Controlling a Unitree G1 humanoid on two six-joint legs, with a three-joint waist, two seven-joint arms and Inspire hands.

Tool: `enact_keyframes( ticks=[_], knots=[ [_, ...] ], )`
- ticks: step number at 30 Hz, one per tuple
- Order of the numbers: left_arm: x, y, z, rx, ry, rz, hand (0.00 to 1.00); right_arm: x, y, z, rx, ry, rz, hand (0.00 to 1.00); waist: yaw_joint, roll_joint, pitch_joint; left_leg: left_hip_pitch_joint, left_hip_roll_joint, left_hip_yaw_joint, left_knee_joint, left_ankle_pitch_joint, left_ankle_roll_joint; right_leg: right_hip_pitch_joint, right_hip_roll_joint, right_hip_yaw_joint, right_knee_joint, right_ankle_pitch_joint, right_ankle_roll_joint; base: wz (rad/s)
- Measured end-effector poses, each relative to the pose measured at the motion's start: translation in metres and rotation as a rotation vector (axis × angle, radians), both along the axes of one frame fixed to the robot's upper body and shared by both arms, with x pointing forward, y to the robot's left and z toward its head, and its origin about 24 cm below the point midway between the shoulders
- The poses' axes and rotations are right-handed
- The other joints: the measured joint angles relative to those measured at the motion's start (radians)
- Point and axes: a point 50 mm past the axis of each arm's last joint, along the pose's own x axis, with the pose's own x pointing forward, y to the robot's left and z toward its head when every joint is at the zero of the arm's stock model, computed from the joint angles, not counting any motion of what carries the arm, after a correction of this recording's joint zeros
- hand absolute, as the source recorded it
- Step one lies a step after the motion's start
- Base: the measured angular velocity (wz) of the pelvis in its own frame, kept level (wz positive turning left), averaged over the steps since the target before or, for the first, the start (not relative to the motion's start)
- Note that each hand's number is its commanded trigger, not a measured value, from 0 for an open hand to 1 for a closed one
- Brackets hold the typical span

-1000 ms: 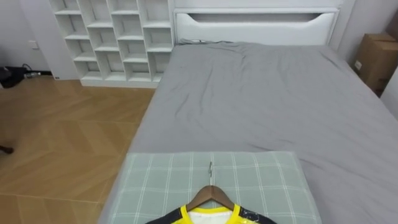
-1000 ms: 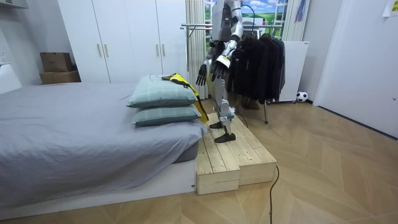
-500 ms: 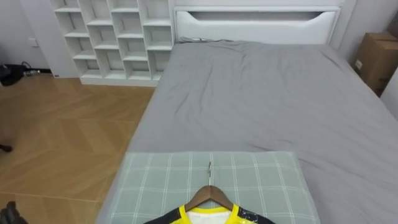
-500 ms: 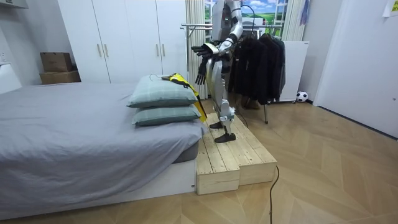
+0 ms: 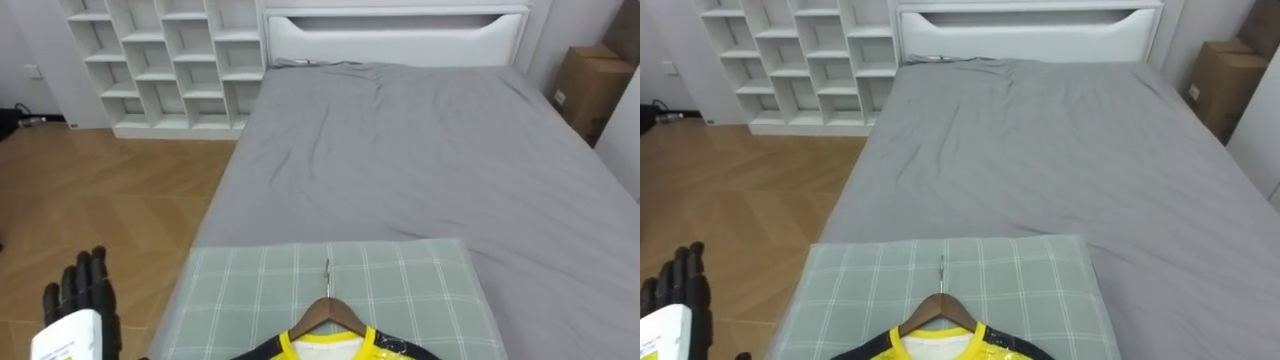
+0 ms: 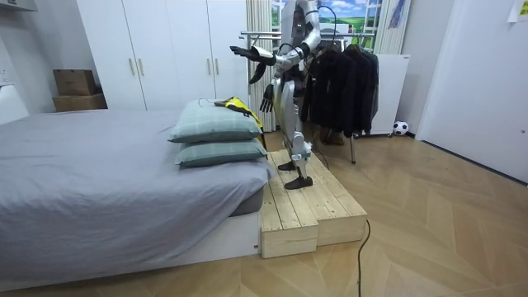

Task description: Hang clothes

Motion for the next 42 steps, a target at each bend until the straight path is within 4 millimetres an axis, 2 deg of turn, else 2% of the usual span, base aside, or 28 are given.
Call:
enact_keyframes(
  ticks=[6,17,25,35,38,42],
  knots=[
    [0.001,-0.007,-0.002,0.027,0.025,-0.038,0.0,0.001,-0.001,0.0,-0.002,-0.003,-0.006,0.0,-0.014,-0.005,0.003,-0.002,0.0,0.0,0.0,0.0,0.0,-0.002,0.0,0.001,0.0,0.0,0.0,0.0],
    [0.001,-0.014,-0.006,0.079,0.081,-0.096,0.0,0.001,-0.001,0.0,-0.008,-0.004,-0.006,0.0,-0.021,-0.007,0.0019,-0.001,0.001,0.004,0.002,0.0,0.0,-0.005,0.0,0.005,0.0,0.0,0.0,0.0],
    [0.0,-0.018,-0.009,0.091,0.093,-0.116,0.0,0.002,-0.002,0.001,-0.017,-0.006,0.0,0.0,-0.02,-0.005,0.0015,0.0,0.001,0.017,0.001,0.0,0.0,-0.004,0.0,0.025,0.002,0.0,0.0,-0.05],
    [-0.007,-0.042,-0.023,0.047,0.155,-0.199,0.0,0.001,-0.001,0.0,-0.018,-0.004,-0.028,0.0,-0.022,-0.011,0.0036,0.016,0.002,0.025,-0.004,0.0,0.0,-0.004,0.0,0.028,0.002,0.0,0.0,-0.02],
    [-0.01,-0.041,-0.03,0.041,0.197,-0.197,0.0,0.001,0.0,0.0,-0.016,-0.005,-0.036,0.0,-0.023,-0.016,0.0044,0.019,0.004,0.031,-0.008,0.0,0.0,-0.006,0.0,0.031,0.002,0.0,0.0,-0.04],
    [-0.012,-0.04,-0.035,0.035,0.243,-0.203,0.0,0.002,0.002,-0.001,-0.017,-0.01,-0.042,0.0,-0.045,-0.021,0.004,0.019,0.004,0.033,-0.01,0.0,0.0,-0.007,0.001,0.032,0.001,0.0,0.0,-0.02]
  ],
)
